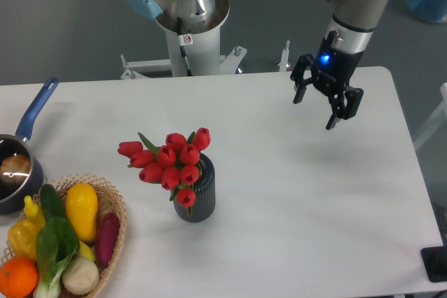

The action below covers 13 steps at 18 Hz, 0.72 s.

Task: Pick up the flowers from the vase
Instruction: 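Open the gripper wide above the table beside the tulip vase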

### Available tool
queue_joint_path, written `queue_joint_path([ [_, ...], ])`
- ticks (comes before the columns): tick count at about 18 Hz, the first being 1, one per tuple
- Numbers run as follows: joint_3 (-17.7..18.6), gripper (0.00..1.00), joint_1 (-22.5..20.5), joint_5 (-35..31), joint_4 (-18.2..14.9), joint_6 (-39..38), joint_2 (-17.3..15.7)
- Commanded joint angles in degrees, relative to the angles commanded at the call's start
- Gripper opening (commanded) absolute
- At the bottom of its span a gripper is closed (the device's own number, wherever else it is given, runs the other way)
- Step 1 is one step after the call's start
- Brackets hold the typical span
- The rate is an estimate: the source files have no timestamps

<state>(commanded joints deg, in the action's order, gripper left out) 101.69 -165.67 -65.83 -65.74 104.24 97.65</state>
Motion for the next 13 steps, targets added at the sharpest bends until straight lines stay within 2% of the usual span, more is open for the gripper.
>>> queue_joint_path([
  [8, 0.2, 1.00, 2.1, 1.1, -0.1, 0.0, 0.0],
  [13, 1.1, 1.00, 1.8, 1.2, 0.1, 0.1, 0.2],
])
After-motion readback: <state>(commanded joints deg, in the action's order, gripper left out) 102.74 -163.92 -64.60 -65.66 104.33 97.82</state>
